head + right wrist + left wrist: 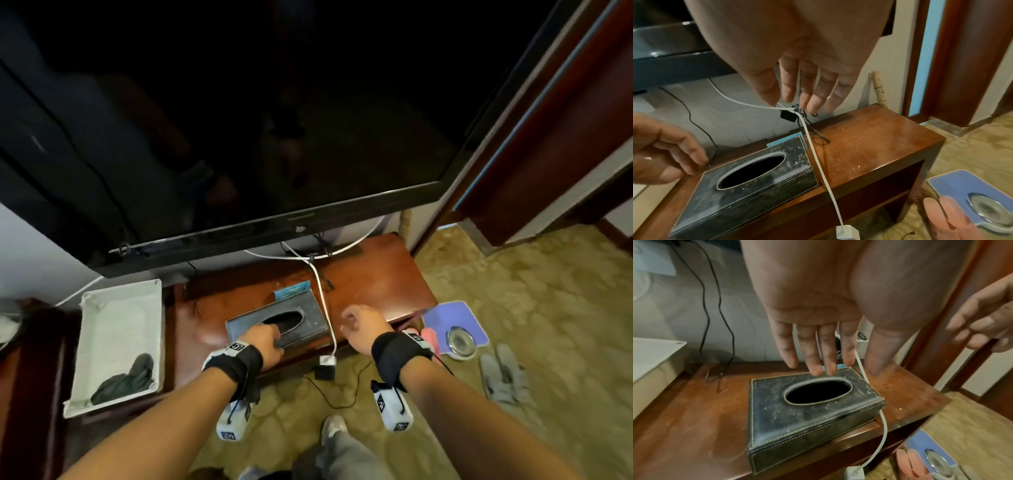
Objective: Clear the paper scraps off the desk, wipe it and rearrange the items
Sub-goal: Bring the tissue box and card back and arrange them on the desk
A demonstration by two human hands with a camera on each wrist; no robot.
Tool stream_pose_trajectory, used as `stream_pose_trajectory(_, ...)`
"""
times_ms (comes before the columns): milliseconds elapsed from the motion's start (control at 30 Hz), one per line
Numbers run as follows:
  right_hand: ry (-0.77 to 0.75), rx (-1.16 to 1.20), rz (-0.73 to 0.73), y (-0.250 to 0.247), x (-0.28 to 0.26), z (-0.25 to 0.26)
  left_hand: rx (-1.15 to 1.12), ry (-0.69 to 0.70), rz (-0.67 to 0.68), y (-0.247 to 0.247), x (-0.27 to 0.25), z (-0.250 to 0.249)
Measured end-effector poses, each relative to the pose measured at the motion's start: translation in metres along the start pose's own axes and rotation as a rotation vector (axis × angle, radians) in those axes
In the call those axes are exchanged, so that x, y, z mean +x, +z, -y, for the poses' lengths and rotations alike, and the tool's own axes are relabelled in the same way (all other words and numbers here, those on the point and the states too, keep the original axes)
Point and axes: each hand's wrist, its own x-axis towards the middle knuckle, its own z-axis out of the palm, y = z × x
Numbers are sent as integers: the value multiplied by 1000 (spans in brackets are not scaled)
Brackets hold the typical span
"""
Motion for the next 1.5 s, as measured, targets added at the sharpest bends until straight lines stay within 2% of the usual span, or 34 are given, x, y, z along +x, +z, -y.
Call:
stream_pose_trajectory(167,-104,-47,99,-8,59,-13,1,-135,-39,12,28,-6)
stream_pose_trajectory(300,-134,-71,159,-2,99,-11,55,-171,-40,26,48,4)
stream_pose_trajectory(467,-180,-88,218,18,140,6,122,-198,49,49,66,28)
stream_pose_trajectory(567,-172,-25,246,39,158,22,226,-182,24,57,70,41)
stream_pose_trajectory(700,-125,33,181,62,183,33,281,-204,9,65,68,62)
stream_pose_trajectory(833,-51,-49,82,71,202,30,240,-232,14,70,59,86)
stream_pose_trajectory(1100,24,-122,82,93,226,32,167,-237,42,84,61,96)
stream_pose_trajectory(1333,88,61,-10,114,232,28,151,-242,37,88,62,97)
stream_pose_trajectory(1500,74,247,-43,107,228,27,151,-244,31,89,62,98)
